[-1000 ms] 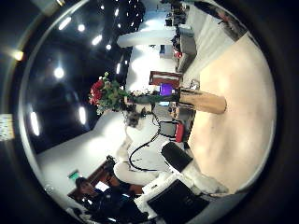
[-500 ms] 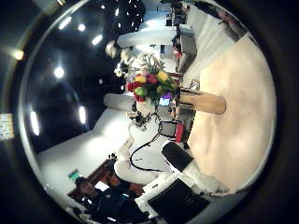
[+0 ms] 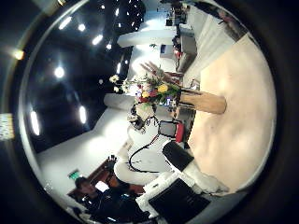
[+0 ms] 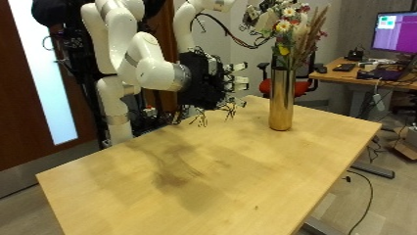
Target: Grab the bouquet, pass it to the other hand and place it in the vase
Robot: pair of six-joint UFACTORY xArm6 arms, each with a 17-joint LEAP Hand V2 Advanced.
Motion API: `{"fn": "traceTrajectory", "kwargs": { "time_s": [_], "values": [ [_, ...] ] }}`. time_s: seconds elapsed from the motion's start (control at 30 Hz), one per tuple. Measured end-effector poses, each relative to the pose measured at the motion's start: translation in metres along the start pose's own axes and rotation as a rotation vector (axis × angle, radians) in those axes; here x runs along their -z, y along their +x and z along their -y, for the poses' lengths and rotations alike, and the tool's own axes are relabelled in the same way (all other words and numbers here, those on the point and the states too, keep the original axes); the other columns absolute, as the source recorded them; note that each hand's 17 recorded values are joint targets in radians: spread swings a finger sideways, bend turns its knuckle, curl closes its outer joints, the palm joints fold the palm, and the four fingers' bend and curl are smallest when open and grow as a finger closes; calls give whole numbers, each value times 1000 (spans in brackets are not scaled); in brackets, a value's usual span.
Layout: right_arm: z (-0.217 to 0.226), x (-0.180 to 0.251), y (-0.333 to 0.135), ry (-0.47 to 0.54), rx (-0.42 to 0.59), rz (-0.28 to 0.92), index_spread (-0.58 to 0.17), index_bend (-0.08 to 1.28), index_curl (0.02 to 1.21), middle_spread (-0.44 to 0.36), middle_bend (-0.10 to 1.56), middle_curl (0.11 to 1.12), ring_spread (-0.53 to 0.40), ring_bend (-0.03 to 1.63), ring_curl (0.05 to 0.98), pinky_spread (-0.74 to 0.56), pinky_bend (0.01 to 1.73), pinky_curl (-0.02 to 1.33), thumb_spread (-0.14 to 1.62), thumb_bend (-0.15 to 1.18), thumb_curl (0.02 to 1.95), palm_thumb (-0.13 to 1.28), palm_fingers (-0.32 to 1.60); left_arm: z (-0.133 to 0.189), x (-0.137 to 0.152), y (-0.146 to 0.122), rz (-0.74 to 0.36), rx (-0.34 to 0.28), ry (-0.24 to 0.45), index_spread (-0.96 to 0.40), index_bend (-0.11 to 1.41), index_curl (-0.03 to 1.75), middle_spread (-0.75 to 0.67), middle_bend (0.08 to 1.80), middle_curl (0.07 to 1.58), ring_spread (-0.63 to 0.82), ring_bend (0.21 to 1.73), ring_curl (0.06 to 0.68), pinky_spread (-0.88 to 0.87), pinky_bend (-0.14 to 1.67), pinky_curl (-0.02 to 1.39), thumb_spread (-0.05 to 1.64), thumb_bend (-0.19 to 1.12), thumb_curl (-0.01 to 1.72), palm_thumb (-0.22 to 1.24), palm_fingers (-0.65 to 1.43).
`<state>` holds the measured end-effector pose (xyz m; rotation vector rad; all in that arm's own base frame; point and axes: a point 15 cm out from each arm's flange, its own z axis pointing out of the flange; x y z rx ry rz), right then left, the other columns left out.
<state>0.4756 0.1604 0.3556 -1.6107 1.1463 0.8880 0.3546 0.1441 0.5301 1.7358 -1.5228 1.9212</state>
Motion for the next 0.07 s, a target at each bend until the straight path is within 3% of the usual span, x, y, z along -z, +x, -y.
{"fn": "traceTrajectory", "kwargs": {
  "time_s": [0.07],
  "values": [
    [-1, 0, -1, -4, 4, 4, -397, 153, 235, 61, 171, 252, 154, 405, 268, 376, 533, 311, 977, -29, 367, 606, -33, -6, 4, 4, -2, 7, 2, 153, 123, 157, 560, 157, 167, 594, 396, 190, 567, 231, 306, 704, -42, 339, 182, -146]
  ]
}}
